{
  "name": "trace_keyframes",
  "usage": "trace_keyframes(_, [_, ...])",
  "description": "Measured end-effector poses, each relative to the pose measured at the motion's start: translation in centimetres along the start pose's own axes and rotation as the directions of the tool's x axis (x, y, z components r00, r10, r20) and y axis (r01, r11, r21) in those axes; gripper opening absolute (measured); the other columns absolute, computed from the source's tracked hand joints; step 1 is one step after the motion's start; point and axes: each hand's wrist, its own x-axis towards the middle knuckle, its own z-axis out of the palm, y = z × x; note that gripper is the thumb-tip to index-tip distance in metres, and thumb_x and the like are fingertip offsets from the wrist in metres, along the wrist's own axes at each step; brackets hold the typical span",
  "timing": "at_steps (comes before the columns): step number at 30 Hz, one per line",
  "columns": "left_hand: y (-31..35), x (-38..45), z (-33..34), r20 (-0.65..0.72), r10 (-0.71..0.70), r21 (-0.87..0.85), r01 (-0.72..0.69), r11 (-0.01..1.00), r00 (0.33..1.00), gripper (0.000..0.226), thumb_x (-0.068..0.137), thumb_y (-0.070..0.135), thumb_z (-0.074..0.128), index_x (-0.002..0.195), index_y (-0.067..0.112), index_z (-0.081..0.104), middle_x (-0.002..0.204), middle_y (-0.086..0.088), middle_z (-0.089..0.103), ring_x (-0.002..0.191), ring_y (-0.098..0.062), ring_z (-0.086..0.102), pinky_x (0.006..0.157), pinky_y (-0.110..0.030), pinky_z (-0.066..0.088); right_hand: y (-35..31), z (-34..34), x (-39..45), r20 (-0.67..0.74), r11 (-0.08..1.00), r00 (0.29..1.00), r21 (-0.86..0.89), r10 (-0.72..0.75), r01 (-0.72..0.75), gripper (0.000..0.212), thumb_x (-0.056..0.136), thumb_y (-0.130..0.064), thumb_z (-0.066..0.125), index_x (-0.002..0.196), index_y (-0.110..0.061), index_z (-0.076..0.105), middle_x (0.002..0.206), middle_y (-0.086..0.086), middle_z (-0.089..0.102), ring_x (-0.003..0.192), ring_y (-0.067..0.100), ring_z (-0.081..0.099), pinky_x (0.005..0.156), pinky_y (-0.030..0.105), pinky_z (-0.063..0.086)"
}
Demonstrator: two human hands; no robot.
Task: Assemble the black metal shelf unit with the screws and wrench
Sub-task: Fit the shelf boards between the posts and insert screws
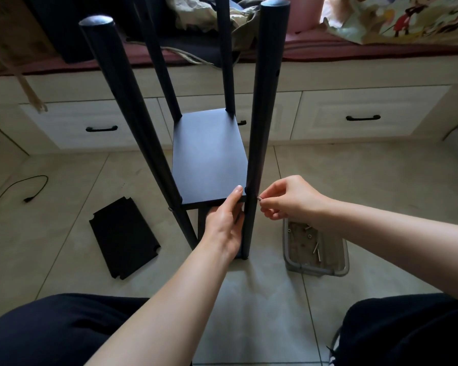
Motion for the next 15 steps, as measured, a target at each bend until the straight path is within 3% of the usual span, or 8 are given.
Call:
trace_keyframes(4, [-0.05,0.18,-0.13,0.029,0.006,0.047,-0.007,0.999,1.000,0.006,0.090,0.010,0.071,0.087,0.005,0.073,0.080,-0.010,0.075,0.069,-0.019,0.074,0.056,-0.021,0.056,0.15,-0.33,-0.14,0.025,0.999,0.999,-0.002,-0.045,0.045,0.010,0.086,-0.006,0.072,0.076,-0.005,0.072,0.066,0.012,0.071,0.055,0.015,0.066,0.055,0.023,0.053])
trace_keyframes(15, [0.22,0.10,0.02,0.038,0.011,0.061,-0.013,0.998,0.999,0.016,0.090,0.007,0.070,0.074,0.009,0.074,0.074,-0.006,0.074,0.063,-0.015,0.072,0.053,-0.020,0.054,-0.26,-0.65,-0.03,0.078,0.998,0.996,-0.027,-0.048,0.050,0.018,0.091,-0.012,0.069,0.077,0.000,0.071,0.064,0.013,0.071,0.057,0.019,0.069,0.055,0.027,0.058])
